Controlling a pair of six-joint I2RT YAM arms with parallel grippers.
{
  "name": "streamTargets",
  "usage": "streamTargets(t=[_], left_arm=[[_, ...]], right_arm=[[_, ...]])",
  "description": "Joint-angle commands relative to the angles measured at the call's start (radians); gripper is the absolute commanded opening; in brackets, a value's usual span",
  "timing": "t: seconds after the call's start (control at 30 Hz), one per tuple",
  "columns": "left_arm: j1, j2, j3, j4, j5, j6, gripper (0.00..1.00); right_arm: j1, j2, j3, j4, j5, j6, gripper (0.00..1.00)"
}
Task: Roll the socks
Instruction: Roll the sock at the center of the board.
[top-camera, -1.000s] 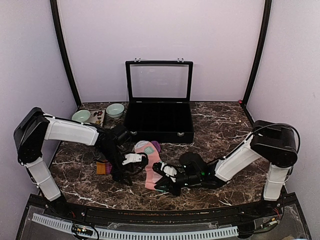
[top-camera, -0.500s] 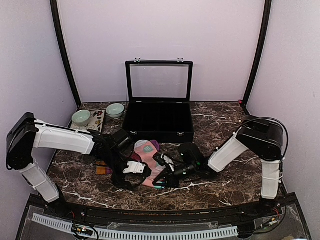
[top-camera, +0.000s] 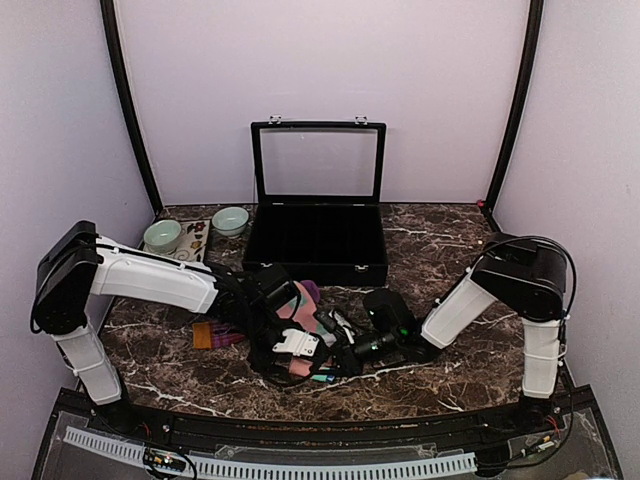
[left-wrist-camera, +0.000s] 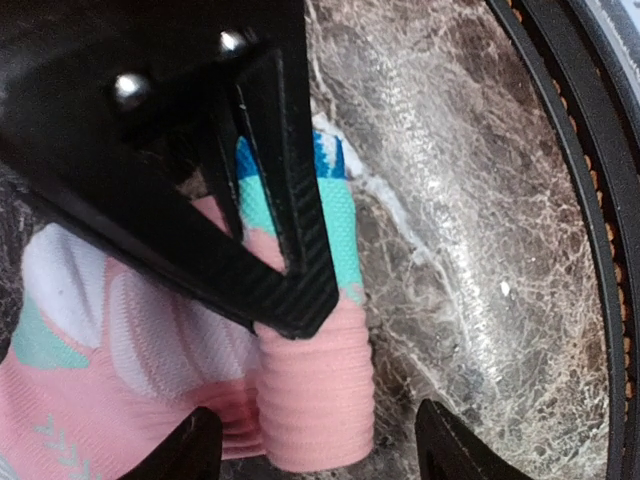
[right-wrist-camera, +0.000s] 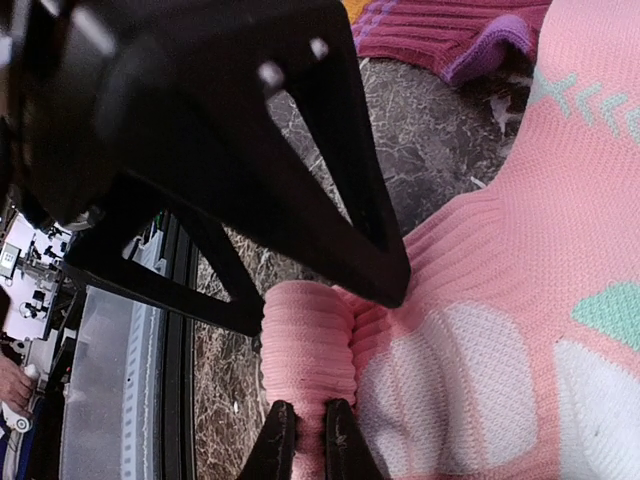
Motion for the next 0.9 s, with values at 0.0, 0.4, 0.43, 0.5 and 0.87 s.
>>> streamTargets(t=[0.0, 0.4, 0.43, 0.5, 0.87], left_arm=[[-0.007, 0.028, 0.005, 0.017, -0.003, -0.02, 0.67], [-0.016, -0.002, -0.024, 0.09, -0.001, -0.046, 0.66], [-0.016, -0.007, -0.026, 0.098, -0.006, -0.045, 0.67], [-0.016, -0.017, -0.03, 0.111, -0.02, -0.039, 0.69], [-0.022, -0.076, -0.057, 0.069, 0.03, -0.054, 0.61]], right_arm=[[0.006, 0.12, -0.06, -0.399, 0.033, 0.057, 0.01], [0.006, 0.139, -0.036, -0.47, 0.037, 0.051, 0.02], [0.006, 0.139, -0.038, -0.475, 0.038, 0.05, 0.02], [0.006, 0.14, -0.042, -0.485, 0.04, 0.05, 0.02], [0.005, 0.137, -0.019, -0.543, 0.039, 0.056, 0.02]])
